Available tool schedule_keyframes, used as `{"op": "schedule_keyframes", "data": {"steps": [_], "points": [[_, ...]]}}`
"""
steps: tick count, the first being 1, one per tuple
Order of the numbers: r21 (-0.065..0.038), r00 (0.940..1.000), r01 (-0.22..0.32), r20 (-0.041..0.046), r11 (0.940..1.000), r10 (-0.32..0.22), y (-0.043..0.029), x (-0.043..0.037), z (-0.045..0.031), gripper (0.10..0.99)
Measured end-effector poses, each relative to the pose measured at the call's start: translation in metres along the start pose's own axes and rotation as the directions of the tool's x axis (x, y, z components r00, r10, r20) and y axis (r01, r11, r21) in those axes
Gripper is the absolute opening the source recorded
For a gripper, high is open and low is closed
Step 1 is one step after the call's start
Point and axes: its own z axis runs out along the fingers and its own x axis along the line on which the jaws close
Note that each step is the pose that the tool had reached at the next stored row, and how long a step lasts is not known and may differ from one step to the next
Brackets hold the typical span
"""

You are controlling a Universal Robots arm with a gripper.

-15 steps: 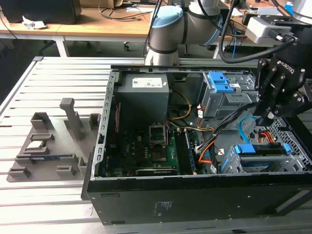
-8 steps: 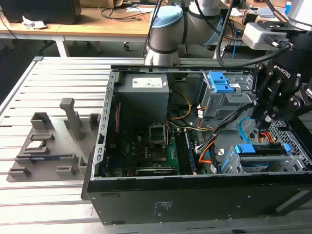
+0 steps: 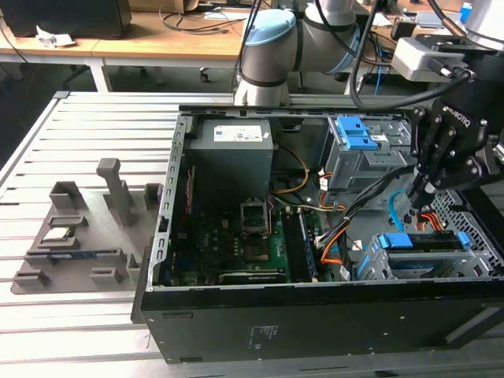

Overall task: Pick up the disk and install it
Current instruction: 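Insert the second disk wire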

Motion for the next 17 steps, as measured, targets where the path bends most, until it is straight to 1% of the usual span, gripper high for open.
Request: {"op": "schedule_keyframes", "data": {"steps": [1,4,5,7,8,13,14,17], "points": [[0.0,1.0,0.0,-0.0063,1.0,0.0,0.0,0.0052,0.0006,0.161],[0.0,0.9999,0.002,-0.0103,1.0,-0.002,-0.0001,0.0152,0.0039,0.161],[0.001,0.9999,0.013,-0.0114,0.9999,-0.013,-0.0003,0.016,0.0068,0.161],[0.004,0.9991,0.039,-0.0133,0.9992,-0.039,-0.0009,0.0157,0.0098,0.161],[0.005,0.9984,0.055,-0.0144,0.9984,-0.055,-0.0023,0.0154,0.0122,0.161],[0.005,0.9982,0.058,-0.0149,0.9983,-0.058,-0.0048,0.015,0.0229,0.161],[0.005,0.9982,0.058,-0.0149,0.9983,-0.058,-0.0059,0.0148,0.0254,0.161],[0.005,0.9982,0.058,-0.0152,0.9983,-0.058,-0.0103,0.0144,0.0296,0.161]]}}
